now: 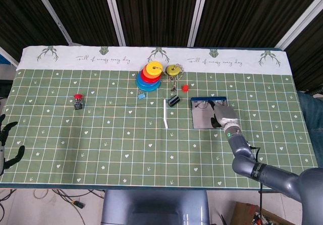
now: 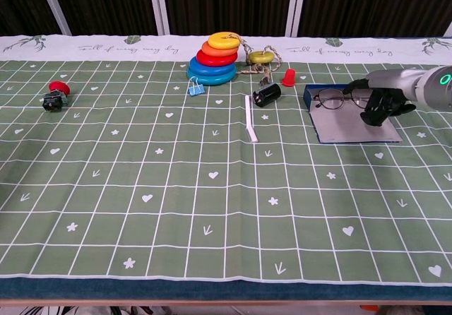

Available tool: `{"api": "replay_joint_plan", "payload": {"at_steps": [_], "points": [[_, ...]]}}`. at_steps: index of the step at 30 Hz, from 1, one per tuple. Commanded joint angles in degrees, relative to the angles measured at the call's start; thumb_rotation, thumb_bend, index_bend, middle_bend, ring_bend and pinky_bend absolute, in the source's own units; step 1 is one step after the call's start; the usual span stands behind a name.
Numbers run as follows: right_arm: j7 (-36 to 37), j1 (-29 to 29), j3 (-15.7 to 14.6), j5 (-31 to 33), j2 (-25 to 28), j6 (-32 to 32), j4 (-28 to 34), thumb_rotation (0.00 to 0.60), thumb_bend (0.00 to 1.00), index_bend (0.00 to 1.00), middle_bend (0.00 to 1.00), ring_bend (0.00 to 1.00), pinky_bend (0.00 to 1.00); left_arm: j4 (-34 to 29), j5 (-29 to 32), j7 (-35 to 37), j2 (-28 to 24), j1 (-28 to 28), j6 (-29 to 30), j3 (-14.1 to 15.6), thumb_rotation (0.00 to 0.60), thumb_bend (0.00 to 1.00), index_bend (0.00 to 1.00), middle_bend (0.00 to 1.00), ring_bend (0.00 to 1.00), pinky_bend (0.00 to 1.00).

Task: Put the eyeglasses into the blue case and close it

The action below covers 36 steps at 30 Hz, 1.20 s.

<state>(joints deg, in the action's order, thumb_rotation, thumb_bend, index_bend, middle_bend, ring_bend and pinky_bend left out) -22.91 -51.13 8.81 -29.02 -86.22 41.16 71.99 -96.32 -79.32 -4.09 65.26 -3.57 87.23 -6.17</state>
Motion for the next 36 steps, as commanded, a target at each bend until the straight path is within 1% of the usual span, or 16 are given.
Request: {"api": "replay_joint_plan", "payload": {"at_steps": [1,2,4,5,6,8,11,14,18,22,29,32,36], "points": [[2.27,2.77,-0.20,-6.01,4.23,3.59,7.87,0.600,0.43,0.00,0.46,0.60,0.69,-0.01,0.05,-0.16,0.00,-0.04,-0.17,0.08,0.600,0.34,0.19,0.00,0.00,0.00],[2.60,3.36,-0.51,-7.50,4.85,4.29,9.18,0.600,0.39,0.00,0.40,0.51,0.59,-0.03,0.05,-0.24,0.02,-0.06,-0.22,0.11,0.600,0.34,0.19,0.00,0.00,0.00],[3.54,4.93,-1.28,-11.63,5.76,6.49,11.47,0.600,0.35,0.01,0.34,0.38,0.43,-0.09,0.04,-0.41,0.09,-0.07,-0.30,0.19,0.600,0.34,0.19,0.00,0.00,0.00],[4.02,5.58,-1.55,-13.43,5.81,7.59,11.94,0.600,0.33,0.03,0.32,0.33,0.35,-0.10,0.01,-0.48,0.12,-0.07,-0.30,0.22,0.600,0.34,0.19,0.00,0.00,0.00],[4.61,6.21,-1.75,-15.16,5.69,8.66,12.11,0.600,0.33,0.05,0.30,0.29,0.30,-0.11,-0.01,-0.53,0.14,-0.06,-0.29,0.24,0.600,0.34,0.19,0.00,0.00,0.00],[6.41,7.61,-2.18,-19.32,4.83,10.94,11.52,0.600,0.32,0.10,0.27,0.26,0.26,-0.18,-0.06,-0.60,0.18,-0.04,-0.25,0.28,0.600,0.34,0.19,0.00,0.00,0.00],[9.40,8.81,-2.94,-23.99,3.35,11.42,9.08,0.600,0.32,0.12,0.23,0.23,0.23,-0.27,-0.07,-0.61,0.17,0.01,-0.13,0.26,0.600,0.34,0.19,0.00,0.00,0.00],[10.79,8.97,-3.41,-26.46,2.25,10.58,6.62,0.600,0.31,0.12,0.19,0.18,0.21,-0.24,0.03,-0.63,0.14,0.03,-0.12,0.23,0.600,0.34,0.19,0.00,0.00,0.00],[11.21,8.63,-4.18,-30.38,0.27,10.07,2.33,0.600,0.27,0.13,0.18,0.15,0.20,-0.25,0.21,-0.64,0.08,0.02,-0.20,0.17,0.600,0.34,0.19,0.00,0.00,0.00],[12.53,8.44,-4.38,-33.19,-1.48,9.51,-1.26,0.600,0.26,0.14,0.18,0.15,0.20,-0.30,0.36,-0.71,0.04,-0.01,-0.24,0.08,0.600,0.34,0.20,0.00,0.00,0.00],[14.01,7.96,-3.44,-34.02,-3.83,7.67,-6.59,0.600,0.26,0.15,0.20,0.16,0.20,-0.25,0.43,-0.84,0.06,-0.01,-0.23,0.06,0.600,0.34,0.20,0.00,0.00,0.00],[14.82,8.10,-2.89,-34.33,-5.12,7.71,-8.92,0.600,0.26,0.15,0.21,0.17,0.20,-0.20,0.34,-0.91,0.08,0.03,-0.11,0.08,0.600,0.34,0.20,0.00,0.00,0.00],[16.48,8.79,-2.87,-35.67,-6.78,8.00,-11.71,0.600,0.26,0.16,0.23,0.17,0.20,-0.16,0.47,-1.02,0.15,0.02,-0.08,0.00,0.600,0.34,0.20,0.00,0.00,0.00]]}}
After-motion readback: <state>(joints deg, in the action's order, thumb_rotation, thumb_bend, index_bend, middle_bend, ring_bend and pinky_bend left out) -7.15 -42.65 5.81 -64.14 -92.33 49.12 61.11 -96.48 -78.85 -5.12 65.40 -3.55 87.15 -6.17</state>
